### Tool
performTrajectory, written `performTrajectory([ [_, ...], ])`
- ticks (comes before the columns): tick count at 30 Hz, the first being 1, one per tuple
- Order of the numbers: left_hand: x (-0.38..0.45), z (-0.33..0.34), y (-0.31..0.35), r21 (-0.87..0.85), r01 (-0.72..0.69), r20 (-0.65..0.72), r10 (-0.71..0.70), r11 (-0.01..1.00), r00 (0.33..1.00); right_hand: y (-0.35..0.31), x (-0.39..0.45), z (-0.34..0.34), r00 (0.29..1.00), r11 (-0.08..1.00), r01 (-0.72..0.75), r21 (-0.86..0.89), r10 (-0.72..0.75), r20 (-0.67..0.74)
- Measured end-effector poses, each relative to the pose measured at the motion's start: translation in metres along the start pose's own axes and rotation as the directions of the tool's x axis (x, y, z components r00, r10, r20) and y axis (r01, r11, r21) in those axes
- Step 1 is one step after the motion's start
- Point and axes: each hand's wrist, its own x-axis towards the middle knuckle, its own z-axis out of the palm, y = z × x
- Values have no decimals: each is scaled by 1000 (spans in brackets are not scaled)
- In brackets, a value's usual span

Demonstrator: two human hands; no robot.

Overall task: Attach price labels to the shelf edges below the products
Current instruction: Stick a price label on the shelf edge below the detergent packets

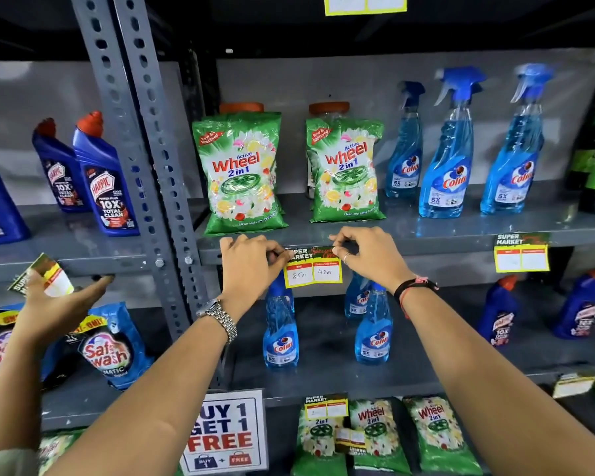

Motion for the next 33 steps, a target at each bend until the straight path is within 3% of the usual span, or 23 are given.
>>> performTrajectory([
  [27, 20, -3, -4, -22, 61, 132, -58, 998, 990, -16, 8, 30, 960, 984, -166, -59, 147, -239],
  [33, 21, -5, 1, 4, 76, 148, -76, 997, 986, -11, 8, 25, 968, 989, -141, -37, 130, -213],
])
